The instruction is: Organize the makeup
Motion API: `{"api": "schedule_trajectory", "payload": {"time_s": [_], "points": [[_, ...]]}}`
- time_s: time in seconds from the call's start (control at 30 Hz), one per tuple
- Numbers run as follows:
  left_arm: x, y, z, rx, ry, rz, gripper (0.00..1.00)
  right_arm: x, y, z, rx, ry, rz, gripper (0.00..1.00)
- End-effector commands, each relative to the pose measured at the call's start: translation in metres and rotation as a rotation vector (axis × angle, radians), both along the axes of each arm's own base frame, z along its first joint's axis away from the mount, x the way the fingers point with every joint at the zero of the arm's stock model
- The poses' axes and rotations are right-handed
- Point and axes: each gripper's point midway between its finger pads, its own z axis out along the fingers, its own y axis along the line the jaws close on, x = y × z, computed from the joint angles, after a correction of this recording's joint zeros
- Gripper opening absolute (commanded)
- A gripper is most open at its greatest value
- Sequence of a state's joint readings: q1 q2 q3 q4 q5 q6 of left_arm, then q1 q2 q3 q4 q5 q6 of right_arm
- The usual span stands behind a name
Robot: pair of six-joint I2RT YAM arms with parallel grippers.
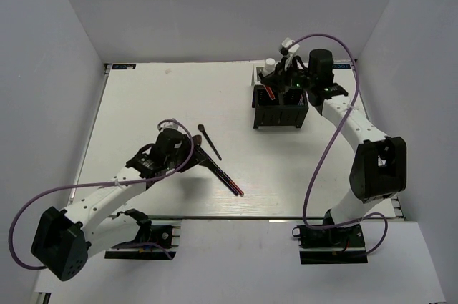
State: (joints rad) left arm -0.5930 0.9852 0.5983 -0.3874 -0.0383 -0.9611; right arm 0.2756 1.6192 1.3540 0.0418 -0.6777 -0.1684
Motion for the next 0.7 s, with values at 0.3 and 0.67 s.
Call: {"api": "schedule_trajectory", "payload": {"time_s": [0.3,0.67], "points": [[0.024,-0.046,0.012,-0.070,0.120,-0.020,0.46,0.046,-0.010,-0.024,0.073,-0.162,-0.001,0.00],[0.007,-0.091,-0.023,0.000,0.392,-0.027,0.51,0.057,-0.023,-0.030,0.077,-0.179,-0.030,0.52]]}}
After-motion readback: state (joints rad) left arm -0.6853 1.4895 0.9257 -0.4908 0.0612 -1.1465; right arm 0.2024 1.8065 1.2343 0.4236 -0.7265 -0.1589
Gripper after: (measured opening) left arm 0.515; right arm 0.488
